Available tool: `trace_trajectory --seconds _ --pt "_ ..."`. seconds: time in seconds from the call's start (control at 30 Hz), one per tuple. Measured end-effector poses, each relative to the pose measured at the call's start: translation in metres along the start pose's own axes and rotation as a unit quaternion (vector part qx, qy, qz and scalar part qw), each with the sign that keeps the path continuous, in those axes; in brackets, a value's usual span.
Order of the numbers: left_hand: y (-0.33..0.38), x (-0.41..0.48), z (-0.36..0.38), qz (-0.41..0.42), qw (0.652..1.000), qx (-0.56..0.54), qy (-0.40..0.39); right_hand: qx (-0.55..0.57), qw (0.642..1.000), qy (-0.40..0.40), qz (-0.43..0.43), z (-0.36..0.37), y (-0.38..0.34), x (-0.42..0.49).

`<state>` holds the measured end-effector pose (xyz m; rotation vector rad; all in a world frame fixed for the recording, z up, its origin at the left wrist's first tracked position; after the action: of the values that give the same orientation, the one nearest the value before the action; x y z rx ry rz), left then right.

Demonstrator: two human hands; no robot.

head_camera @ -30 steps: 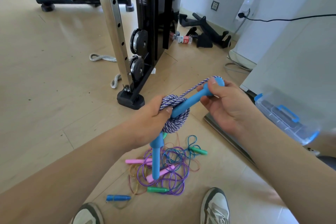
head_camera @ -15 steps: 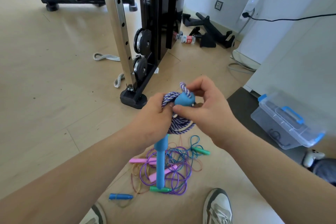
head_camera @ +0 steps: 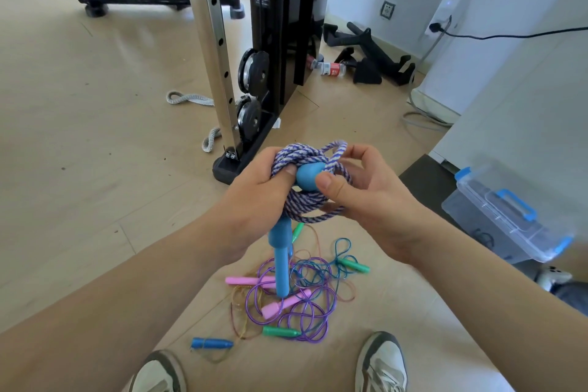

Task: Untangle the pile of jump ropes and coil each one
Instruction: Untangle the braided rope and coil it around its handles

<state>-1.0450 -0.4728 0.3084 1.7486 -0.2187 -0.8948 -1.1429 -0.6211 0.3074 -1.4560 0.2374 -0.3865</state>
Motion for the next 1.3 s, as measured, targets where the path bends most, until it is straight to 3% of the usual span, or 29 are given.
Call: trace_trajectory --seconds 0.13,0.37,0.47,0.63,0.8,0.87,0.97,1.17,1.23,1.3 --pt "0.003 -0.006 0.001 0.004 0.997 -0.020 -0.078 0.004 0.995 -0.102 0.013 -0.002 0.001 -0.002" --pt "0.002 -0.004 -0.001 0.034 0.993 0.028 -0.105 -0.084 0.995 -0.046 -0.025 -0.011 0.002 0.001" --pt "-0.001 -0.002 0.000 0.059 0.991 0.094 -0.072 -0.124 0.991 -0.050 -0.022 -0.010 0.001 0.002" --pt "-0.002 -0.001 0.000 0.053 0.989 0.124 -0.055 -0.242 0.969 -0.030 -0.042 -0.007 0.002 0.002" --pt "-0.001 -0.009 0.008 0.047 0.981 0.169 -0.085 -0.320 0.946 0.015 -0.043 -0.002 0.006 0.003" --pt "0.000 -0.008 0.007 0.032 0.982 0.178 -0.063 -0.283 0.959 -0.012 -0.035 0.000 0.005 0.001" --pt "0.002 -0.006 0.000 -0.008 0.990 0.119 -0.070 -0.118 0.989 -0.084 0.015 -0.007 0.005 0.000" --pt "0.004 -0.006 -0.010 -0.039 0.994 0.014 -0.102 0.044 0.970 -0.208 0.116 -0.018 -0.004 -0.005" --pt "0.005 -0.005 -0.011 -0.048 0.994 0.001 -0.097 -0.036 0.972 -0.213 0.096 -0.015 -0.004 -0.007" --pt "0.007 -0.005 -0.012 -0.059 0.994 -0.007 -0.094 -0.216 0.949 -0.224 0.046 -0.014 -0.005 -0.007"
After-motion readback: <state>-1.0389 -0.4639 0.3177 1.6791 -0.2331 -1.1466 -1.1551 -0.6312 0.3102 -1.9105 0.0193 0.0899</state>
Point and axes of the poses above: each hand's wrist, its own x-axis towards the middle knuckle, its own z-axis out of the palm, y = z × x, the point moved 1 cm from there along x, towards the middle knuckle, and after that the axes turned 15 degrees about -z, right-handed, at the moved point
